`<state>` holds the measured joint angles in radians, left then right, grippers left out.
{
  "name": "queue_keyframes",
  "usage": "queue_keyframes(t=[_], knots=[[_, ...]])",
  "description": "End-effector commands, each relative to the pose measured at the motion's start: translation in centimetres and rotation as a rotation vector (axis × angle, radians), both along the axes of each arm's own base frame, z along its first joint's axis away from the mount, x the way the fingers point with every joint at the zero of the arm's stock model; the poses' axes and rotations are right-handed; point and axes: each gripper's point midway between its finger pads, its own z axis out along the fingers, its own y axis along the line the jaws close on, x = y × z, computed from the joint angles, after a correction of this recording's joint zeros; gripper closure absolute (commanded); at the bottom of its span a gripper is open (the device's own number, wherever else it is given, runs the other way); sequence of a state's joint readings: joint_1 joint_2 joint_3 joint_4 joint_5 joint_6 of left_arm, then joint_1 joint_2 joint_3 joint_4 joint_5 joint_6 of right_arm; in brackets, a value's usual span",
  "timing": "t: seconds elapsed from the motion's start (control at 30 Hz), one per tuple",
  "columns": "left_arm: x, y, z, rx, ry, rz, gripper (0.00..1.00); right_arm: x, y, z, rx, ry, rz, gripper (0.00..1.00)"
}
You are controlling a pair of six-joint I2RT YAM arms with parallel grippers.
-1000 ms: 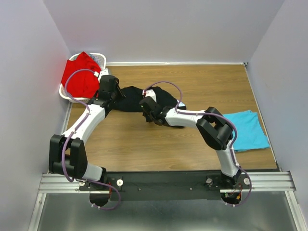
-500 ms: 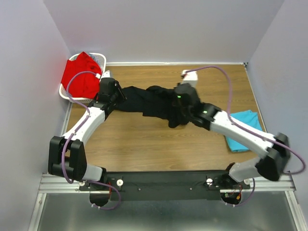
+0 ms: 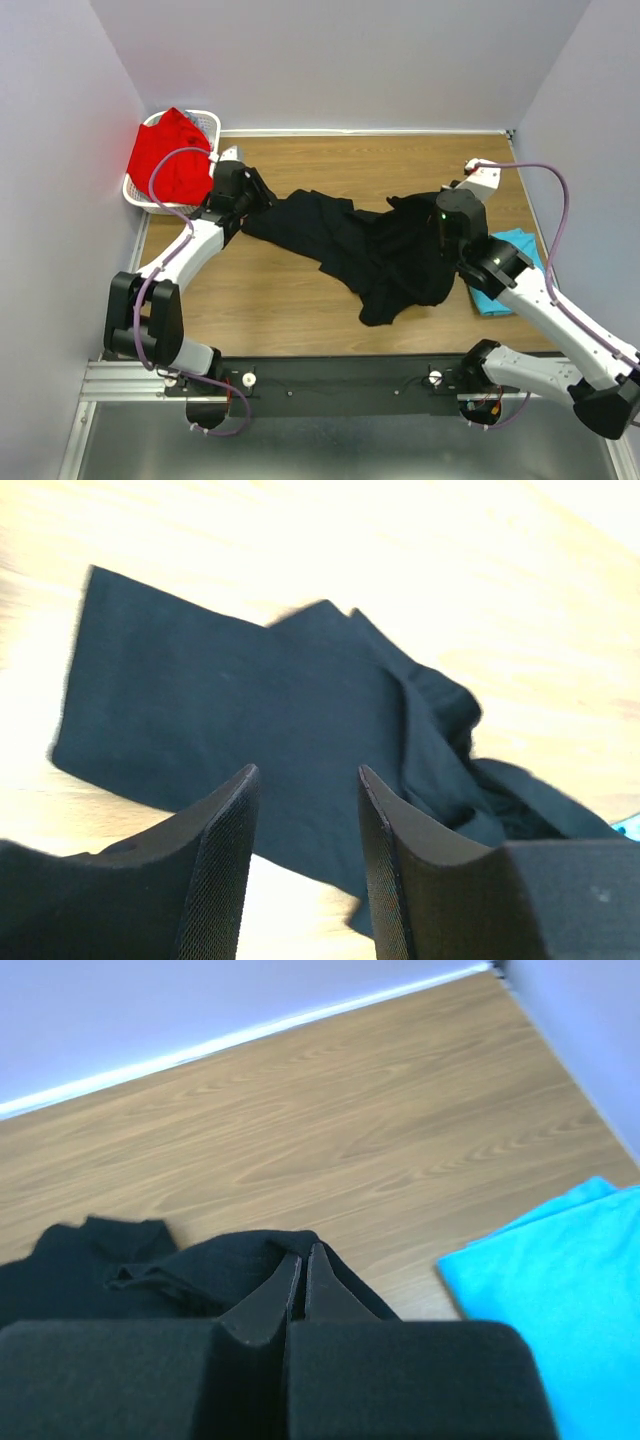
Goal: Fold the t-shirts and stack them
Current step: Flatten the tshirt out
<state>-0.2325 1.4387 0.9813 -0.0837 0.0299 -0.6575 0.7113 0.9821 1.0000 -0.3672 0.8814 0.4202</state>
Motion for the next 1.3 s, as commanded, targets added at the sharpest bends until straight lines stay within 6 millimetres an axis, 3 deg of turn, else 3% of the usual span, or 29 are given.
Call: queue_keyframes(t=[0.0,0.07,0.1,0.17,0.23,0.33,0.47,0.53,0.73,0.77,0.8,0.9,1.1,1.27], knots=[[0.1,-2.1,-1.1,-0.029,0.026,-0.045,0.48,2.9,-1.3,-2.2,-0.05,0.103,-0.044,1.0],[0.2,-2.4,-1.6,-0.036,0.041,-0.039,0.48,4.9,-1.5,-4.0,-0.028,0.169,-0.033,0.99],[0.2,-2.4,-2.0,-0.04,0.052,-0.033,0.48,7.0,-1.6,-6.3,0.004,0.249,-0.006,0.99],[0.1,-2.6,-2.3,-0.042,0.061,-0.024,0.48,8.6,-1.3,-8.4,0.069,0.317,0.029,0.99],[-0.1,-2.5,-2.6,-0.039,0.068,-0.019,0.48,10.5,-2.3,-10.4,0.104,0.369,-0.001,1.0],[-0.3,-2.5,-3.3,-0.034,0.086,-0.02,0.48,12.2,-1.8,-11.0,0.145,0.382,0.013,0.99],[0.6,-3.0,-2.9,-0.042,0.074,-0.028,0.48,13.2,0.0,-10.1,0.206,0.367,0.082,1.0],[1.9,-3.2,-2.3,-0.041,0.061,-0.018,0.48,12.8,0.1,-8.5,0.221,0.331,0.099,1.0],[7.6,-5.5,0.0,0.03,0.0,0.019,0.49,9.5,-0.2,-2.3,0.268,0.183,0.149,1.0],[8.0,-6.9,0.1,0.057,-0.002,-0.002,0.49,9.1,-0.2,-1.9,0.273,0.175,0.157,1.0],[9.5,-7.2,-0.4,0.101,0.018,0.017,0.49,8.7,0.1,-1.8,0.281,0.171,0.175,1.0],[10.7,-9.3,-2.6,0.203,0.069,0.0,0.5,7.6,0.0,-1.8,0.288,0.168,0.189,0.99],[10.1,-10.8,-7.5,0.249,0.159,-0.01,0.5,6.7,0.0,-2.0,0.296,0.168,0.2,0.99],[10.2,-11.7,-10.2,0.281,0.21,-0.059,0.5,6.8,0.2,-1.1,0.292,0.149,0.217,1.0]])
